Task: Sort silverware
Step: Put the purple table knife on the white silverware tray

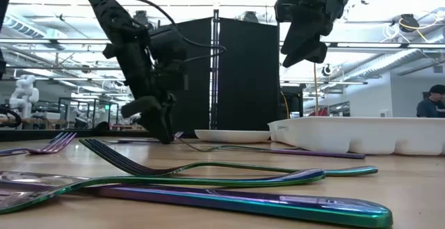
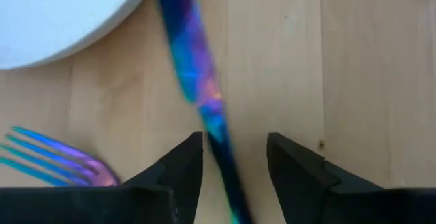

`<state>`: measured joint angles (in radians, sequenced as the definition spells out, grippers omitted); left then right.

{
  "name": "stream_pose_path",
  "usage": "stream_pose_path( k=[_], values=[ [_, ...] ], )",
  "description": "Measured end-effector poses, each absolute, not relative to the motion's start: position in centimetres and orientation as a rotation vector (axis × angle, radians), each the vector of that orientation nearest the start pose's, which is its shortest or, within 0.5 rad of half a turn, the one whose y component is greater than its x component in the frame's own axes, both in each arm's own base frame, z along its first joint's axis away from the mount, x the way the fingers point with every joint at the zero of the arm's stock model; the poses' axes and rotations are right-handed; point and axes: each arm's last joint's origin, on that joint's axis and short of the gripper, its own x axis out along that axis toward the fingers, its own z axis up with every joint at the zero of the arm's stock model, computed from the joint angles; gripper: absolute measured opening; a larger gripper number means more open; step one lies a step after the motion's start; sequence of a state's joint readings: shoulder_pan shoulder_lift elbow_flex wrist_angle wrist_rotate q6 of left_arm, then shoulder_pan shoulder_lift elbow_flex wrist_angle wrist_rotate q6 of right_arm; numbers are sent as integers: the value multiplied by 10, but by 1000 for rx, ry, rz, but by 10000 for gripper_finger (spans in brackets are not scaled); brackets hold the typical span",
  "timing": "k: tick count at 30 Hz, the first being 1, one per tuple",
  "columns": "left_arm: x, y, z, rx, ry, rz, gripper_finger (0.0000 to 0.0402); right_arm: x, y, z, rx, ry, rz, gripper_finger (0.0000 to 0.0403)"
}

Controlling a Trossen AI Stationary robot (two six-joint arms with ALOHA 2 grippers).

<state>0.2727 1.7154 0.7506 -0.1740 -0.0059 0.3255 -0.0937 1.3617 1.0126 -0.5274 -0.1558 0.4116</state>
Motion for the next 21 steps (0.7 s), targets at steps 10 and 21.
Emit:
stream_pose_path(
  k=[10,21],
  values=[
    [271,83,108,-77,1160,60,93,277,-16,260,493,880,-107,167],
    [258,89,134,-277,1095,83,1,277,-16,260,484,884,-103,167]
  ],
)
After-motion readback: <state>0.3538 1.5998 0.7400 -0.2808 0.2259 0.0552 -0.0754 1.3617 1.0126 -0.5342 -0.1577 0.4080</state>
